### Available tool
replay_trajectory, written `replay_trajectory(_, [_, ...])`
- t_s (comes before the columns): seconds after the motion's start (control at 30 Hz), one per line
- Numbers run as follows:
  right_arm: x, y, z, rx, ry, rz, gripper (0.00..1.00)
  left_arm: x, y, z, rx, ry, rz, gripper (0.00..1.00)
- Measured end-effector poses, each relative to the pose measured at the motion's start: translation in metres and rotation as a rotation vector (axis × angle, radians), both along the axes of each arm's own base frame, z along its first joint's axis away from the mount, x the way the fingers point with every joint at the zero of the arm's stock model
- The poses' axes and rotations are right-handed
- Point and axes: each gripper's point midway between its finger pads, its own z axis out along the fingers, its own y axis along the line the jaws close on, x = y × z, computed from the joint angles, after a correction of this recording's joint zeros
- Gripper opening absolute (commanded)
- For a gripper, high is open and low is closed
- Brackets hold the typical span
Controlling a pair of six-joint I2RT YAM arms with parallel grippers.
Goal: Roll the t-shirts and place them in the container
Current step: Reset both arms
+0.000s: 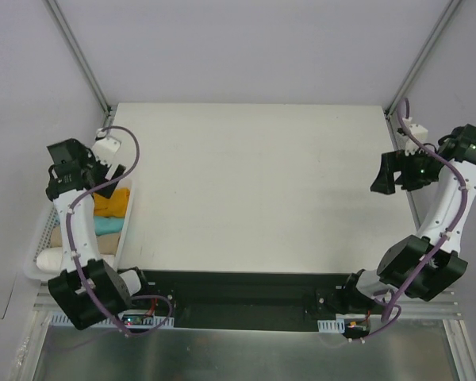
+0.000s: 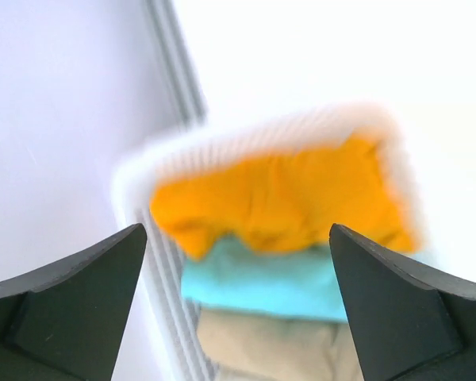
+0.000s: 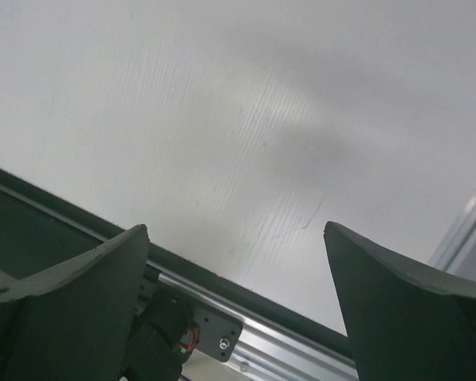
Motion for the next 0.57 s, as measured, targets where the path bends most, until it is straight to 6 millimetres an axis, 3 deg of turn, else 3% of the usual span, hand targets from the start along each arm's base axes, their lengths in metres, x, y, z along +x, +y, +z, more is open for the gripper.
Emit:
replay_trajectory(0.1, [0.022, -0.001, 0.043, -0.025, -0.105, -0.046, 0.96, 0.021, -0.062, 0.055, -0.044, -0.142, -0.152, 0.99])
replay_trajectory(0.17, [0.029, 0.004, 0.060, -0.019, -0.123, -0.090, 0.96, 0.031, -0.104, 0.083, -0.113, -0.206, -0.244, 0.99])
replay_trajectory(0.27, [0.036, 0.016, 0.069, -0.024, -0.105, -0.129, 0.96, 0.039, -0.159, 0.115, -0.264, -0.238, -0.326, 0.99])
replay_trajectory(0.4, [0.053, 0.030, 0.079, -0.063, -0.122, -0.155, 0.96, 0.048, -0.218, 0.140, -0.458, -0.220, -0.410, 0.99])
replay_trajectory(0.57, [0.074, 0.050, 0.103, -0.103, -0.214, -0.179, 0.96, 0.049, -0.279, 0.142, -0.624, -0.118, -0.505, 0.99])
